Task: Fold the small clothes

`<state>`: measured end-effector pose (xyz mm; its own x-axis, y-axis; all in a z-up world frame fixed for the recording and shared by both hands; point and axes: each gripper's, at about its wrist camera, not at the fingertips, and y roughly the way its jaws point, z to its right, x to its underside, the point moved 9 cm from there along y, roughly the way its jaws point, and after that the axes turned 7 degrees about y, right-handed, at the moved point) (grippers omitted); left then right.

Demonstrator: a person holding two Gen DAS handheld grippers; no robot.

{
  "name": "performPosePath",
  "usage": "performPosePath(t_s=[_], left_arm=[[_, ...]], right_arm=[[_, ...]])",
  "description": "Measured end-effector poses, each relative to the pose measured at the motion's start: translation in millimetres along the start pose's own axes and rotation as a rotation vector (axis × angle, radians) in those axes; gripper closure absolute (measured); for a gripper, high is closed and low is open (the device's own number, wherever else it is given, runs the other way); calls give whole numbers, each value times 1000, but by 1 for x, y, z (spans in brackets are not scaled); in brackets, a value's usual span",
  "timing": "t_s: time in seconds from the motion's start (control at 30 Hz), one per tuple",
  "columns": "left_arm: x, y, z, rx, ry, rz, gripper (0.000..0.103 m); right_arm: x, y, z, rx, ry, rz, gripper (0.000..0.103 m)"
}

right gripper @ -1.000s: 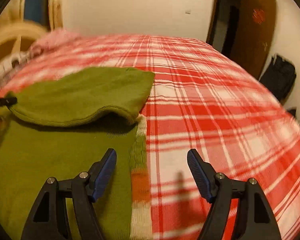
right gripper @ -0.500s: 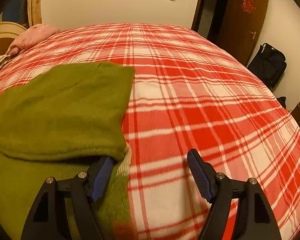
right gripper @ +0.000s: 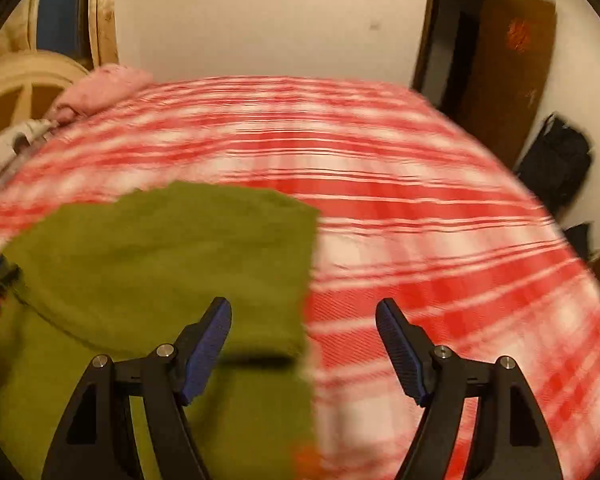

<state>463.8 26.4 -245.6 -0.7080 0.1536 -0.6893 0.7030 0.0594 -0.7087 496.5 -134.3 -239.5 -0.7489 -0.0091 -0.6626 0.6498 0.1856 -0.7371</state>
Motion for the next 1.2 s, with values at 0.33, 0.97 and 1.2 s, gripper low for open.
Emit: performPosePath(t_s=[0.33, 0.97, 1.2], left_arm=[[27, 17, 4, -2, 21, -90, 42], [53, -11, -20, 12, -102, -71, 38], [58, -5, -23, 34, -124, -92, 38]], right_arm=[[53, 46, -7, 25, -79, -140, 28], [71, 56, -134, -57, -242, -166, 28], [79, 46, -132, -50, -275, -167, 28]])
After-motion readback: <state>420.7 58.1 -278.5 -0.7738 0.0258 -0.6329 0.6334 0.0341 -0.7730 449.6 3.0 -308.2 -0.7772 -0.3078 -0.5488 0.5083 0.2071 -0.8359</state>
